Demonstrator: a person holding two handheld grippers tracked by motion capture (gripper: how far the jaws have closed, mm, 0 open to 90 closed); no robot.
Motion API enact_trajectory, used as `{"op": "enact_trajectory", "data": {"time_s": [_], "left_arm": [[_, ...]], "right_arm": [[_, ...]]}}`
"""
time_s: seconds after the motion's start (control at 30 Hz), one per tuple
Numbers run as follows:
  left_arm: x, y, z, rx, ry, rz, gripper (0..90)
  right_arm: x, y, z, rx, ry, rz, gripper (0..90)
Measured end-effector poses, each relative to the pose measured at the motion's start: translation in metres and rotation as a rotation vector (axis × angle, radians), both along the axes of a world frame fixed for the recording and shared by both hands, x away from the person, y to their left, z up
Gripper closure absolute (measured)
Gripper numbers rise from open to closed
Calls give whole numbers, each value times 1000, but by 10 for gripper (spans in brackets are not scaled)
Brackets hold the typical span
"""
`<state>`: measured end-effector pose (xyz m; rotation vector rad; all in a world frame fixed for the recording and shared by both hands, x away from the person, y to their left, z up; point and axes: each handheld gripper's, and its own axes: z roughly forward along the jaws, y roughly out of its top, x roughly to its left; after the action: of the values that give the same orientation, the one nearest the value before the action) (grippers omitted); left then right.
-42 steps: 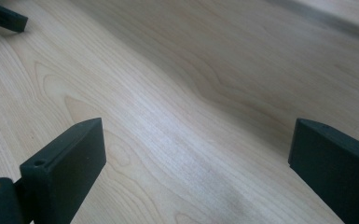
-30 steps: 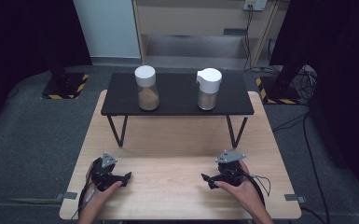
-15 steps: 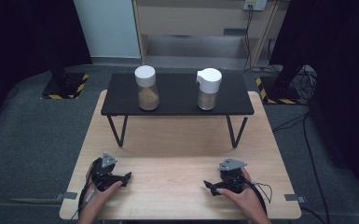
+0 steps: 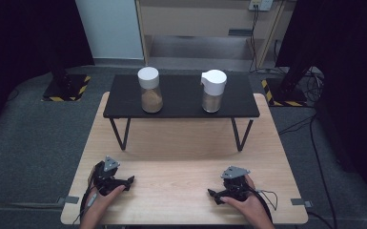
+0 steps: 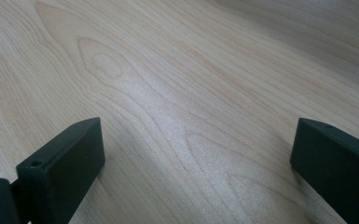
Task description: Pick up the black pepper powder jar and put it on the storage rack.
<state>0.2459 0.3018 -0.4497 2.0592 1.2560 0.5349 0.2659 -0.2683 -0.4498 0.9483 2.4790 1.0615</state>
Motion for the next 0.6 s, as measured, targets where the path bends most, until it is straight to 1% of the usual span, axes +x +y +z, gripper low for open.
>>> {"op": "enact_trajectory", "data": {"time_s": [0.43,0.6], "left_arm": [[-1,-1,0,1,-5,4,0],[-5,-4,-1,1,-10,24,3]], "right_arm": [[1,0,0,-3,2,7,18],[1,0,0,-3,3,8,16]]}}
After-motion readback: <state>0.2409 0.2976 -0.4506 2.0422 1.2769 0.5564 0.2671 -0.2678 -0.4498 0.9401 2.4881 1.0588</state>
